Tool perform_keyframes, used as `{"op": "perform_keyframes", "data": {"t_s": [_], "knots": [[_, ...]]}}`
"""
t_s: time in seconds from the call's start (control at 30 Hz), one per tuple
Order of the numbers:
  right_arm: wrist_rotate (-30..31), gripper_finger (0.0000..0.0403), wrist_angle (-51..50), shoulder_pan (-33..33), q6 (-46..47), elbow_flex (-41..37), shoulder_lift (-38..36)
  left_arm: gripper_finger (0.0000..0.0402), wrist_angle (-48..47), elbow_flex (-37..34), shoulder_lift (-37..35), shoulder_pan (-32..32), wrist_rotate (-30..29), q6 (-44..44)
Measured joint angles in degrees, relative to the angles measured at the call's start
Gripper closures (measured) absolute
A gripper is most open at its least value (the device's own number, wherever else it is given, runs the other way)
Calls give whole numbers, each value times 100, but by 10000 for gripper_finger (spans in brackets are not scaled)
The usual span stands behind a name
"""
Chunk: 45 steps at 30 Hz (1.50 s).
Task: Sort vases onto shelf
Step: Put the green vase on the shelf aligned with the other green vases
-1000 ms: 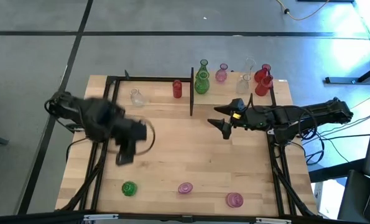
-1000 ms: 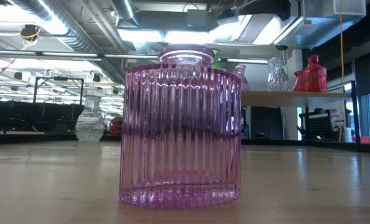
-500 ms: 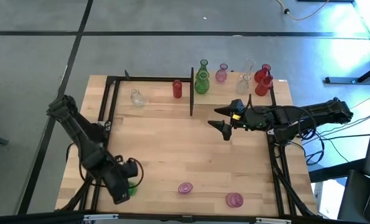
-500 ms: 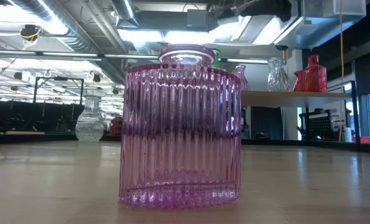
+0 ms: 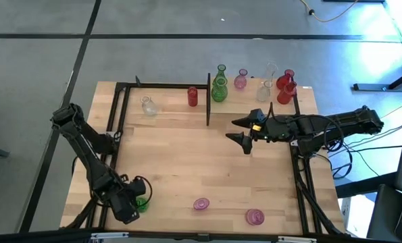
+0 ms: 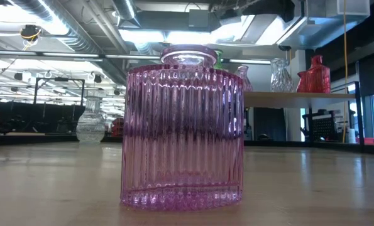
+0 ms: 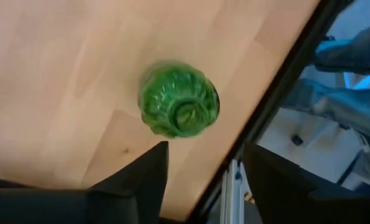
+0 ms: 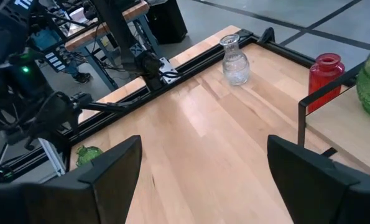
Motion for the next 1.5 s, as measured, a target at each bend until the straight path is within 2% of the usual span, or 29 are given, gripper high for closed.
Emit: {"op": "perform_keyframes", "data": {"t_s": [0.13, 0.37, 0.67, 0.83, 0.93, 1.07, 1.4, 1.5], "knots": [[2, 79, 2, 0, 12, 0, 0, 186, -153, -6, 109, 0, -316, 140], [-6, 79, 1, -2, 174, 0, 0, 178, -83, -13, 595, 0, -48, 289], [-44, 79, 3, -2, 311, 0, 0, 178, -147, -10, 616, 96, -264, 309], [-44, 79, 4, -2, 337, 0, 0, 179, -119, -37, 616, 96, -177, 308], [-44, 79, 7, -2, 375, 0, 0, 189, -41, -164, 616, 96, 77, 309], [-44, 79, 33, 0, 377, 0, 0, 210, 249, -360, 620, 97, 140, 309], [-146, 79, 47, -2, 477, 2, 0, 296, 277, -366, 525, 317, 172, 567], [-146, 79, 46, -2, 475, 2, 0, 298, 280, -383, 454, 454, 158, 720]]}}
